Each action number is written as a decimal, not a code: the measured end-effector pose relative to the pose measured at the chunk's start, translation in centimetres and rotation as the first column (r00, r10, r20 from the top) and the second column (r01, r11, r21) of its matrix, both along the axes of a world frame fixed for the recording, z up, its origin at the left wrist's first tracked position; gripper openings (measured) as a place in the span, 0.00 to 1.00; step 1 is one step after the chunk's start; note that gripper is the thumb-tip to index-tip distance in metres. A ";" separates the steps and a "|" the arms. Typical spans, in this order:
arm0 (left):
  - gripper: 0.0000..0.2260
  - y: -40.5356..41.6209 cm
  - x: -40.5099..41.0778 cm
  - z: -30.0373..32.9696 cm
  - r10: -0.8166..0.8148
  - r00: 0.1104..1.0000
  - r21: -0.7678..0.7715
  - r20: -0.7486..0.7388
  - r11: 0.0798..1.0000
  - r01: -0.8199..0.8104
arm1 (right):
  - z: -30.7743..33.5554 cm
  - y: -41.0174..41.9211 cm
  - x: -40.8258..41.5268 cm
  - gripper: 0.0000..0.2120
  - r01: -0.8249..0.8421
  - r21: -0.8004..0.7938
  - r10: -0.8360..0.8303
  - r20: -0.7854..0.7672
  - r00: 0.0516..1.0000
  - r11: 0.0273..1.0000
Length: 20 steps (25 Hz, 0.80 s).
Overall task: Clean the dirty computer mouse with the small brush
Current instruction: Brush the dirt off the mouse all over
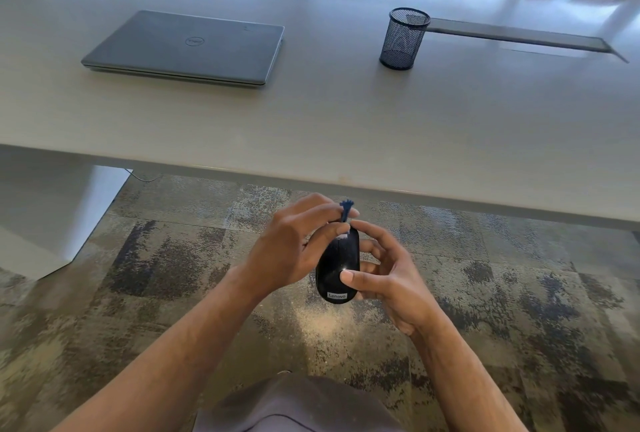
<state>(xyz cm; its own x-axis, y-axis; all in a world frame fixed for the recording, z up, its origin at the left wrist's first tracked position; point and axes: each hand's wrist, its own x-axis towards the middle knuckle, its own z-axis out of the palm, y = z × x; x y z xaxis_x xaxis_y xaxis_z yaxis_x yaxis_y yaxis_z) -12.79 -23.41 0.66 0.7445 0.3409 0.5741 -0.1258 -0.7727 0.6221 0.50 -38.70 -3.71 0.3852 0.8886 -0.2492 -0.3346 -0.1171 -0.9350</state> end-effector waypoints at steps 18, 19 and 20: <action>0.11 2.0 0.1 -0.9 0.073 0.996 -0.071 -0.043 0.995 -0.076 | -0.3 0.2 0.8 0.37 0.023 0.004 -0.023 -0.017 1.000 1.000; 0.11 2.1 0.1 -0.8 0.079 0.996 -0.089 -0.036 0.993 -0.082 | -0.3 0.3 0.8 0.37 0.026 0.004 -0.026 -0.014 1.000 1.000; 0.11 2.1 0.1 -0.7 0.079 0.997 -0.108 -0.022 0.991 -0.081 | -0.3 0.4 0.8 0.37 0.028 0.003 -0.028 -0.012 1.000 1.000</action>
